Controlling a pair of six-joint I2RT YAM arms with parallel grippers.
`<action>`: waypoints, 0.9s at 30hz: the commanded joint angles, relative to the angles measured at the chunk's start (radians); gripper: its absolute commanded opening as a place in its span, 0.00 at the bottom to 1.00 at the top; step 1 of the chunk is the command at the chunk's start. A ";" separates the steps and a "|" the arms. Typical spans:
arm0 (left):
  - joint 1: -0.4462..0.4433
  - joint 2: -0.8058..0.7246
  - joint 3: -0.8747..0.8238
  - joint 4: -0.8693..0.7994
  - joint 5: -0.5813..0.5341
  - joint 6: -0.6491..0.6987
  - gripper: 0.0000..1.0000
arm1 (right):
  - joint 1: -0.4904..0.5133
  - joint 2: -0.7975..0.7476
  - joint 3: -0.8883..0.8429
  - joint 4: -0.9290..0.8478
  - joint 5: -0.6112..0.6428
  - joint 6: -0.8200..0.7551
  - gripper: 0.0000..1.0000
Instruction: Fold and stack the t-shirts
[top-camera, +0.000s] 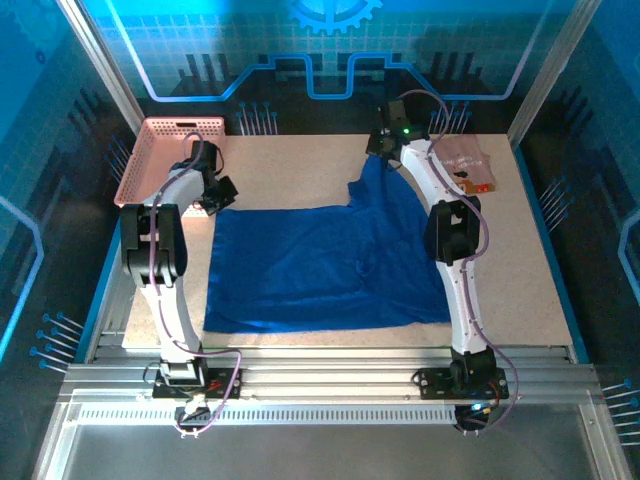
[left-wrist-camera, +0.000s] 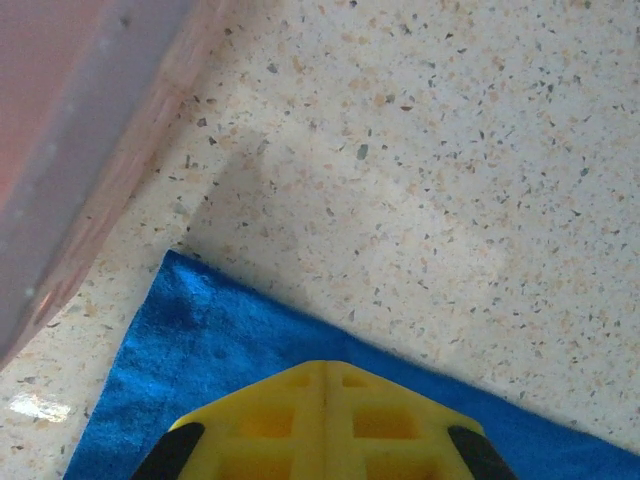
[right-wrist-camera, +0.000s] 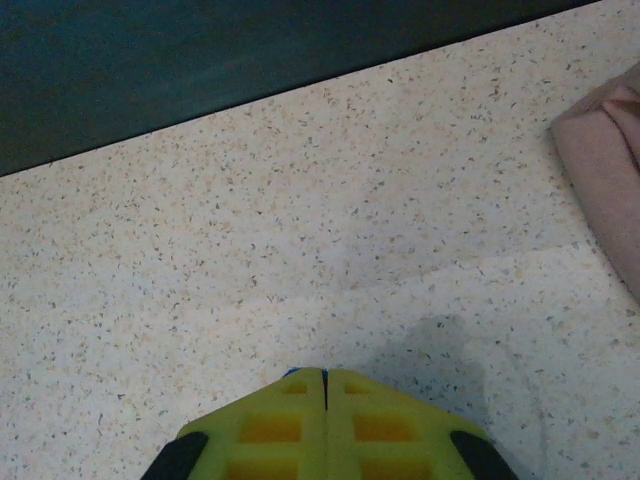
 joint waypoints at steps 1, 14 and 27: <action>0.009 -0.023 -0.025 -0.034 -0.008 -0.012 0.26 | -0.010 -0.014 -0.034 0.004 -0.005 -0.006 0.00; 0.008 0.045 -0.027 -0.046 -0.118 -0.046 0.51 | -0.010 -0.037 -0.088 0.008 0.001 -0.035 0.00; 0.009 0.126 0.077 -0.096 -0.194 -0.033 0.51 | -0.016 -0.040 -0.105 0.010 -0.015 -0.030 0.00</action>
